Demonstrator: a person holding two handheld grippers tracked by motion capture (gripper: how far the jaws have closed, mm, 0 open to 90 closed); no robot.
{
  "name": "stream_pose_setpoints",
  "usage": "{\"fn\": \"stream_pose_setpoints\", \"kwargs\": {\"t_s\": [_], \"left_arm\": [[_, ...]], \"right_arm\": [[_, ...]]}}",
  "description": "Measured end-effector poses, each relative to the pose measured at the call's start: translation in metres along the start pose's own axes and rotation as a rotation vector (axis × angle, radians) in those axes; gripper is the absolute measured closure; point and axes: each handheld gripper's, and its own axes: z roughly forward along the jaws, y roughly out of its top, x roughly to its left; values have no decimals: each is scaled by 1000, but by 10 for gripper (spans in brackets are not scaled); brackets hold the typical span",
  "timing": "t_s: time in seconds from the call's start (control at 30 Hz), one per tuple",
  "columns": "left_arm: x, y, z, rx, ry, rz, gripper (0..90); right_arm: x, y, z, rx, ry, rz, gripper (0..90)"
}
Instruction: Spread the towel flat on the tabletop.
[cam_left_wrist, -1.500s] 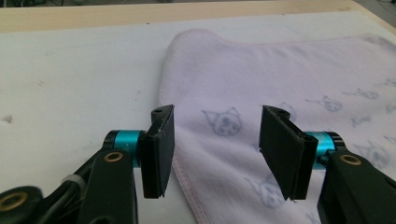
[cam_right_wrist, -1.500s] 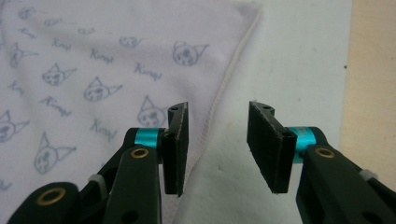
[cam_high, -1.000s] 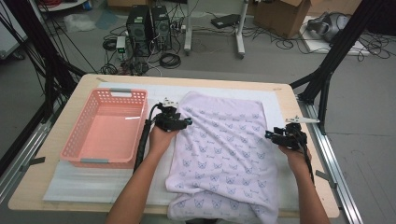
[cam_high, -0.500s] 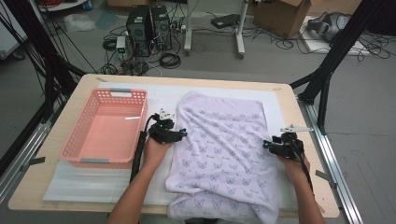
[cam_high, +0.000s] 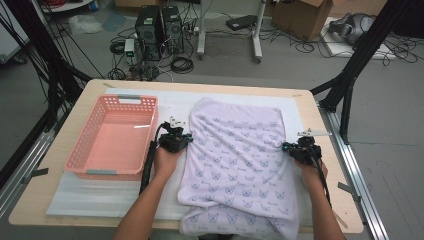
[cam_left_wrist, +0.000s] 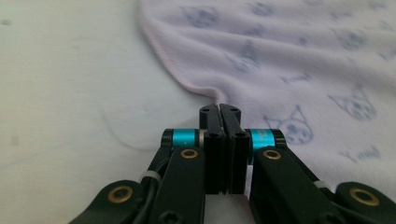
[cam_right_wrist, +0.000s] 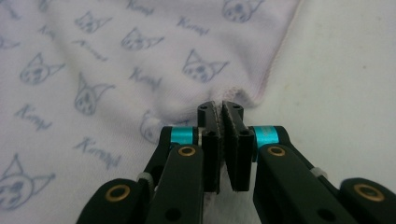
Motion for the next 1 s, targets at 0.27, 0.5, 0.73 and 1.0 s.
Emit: {"fn": "stream_pose_setpoints", "kwargs": {"t_s": [0.27, 0.5, 0.73, 1.0], "left_arm": [[18, 18, 11, -122, 74, -134, 883], [15, 15, 11, -112, -12, -106, 649], [-1, 6, -7, -57, -90, -47, 473], [-15, -18, -24, -14, -101, 35, 427]], "right_arm": [[-7, 21, 12, -76, -76, 61, 859], [-6, 25, 17, -88, -90, 87, 799], [0, 23, -2, -103, -46, 55, 671], [10, 8, -31, -117, 1, -11, 625]]}}
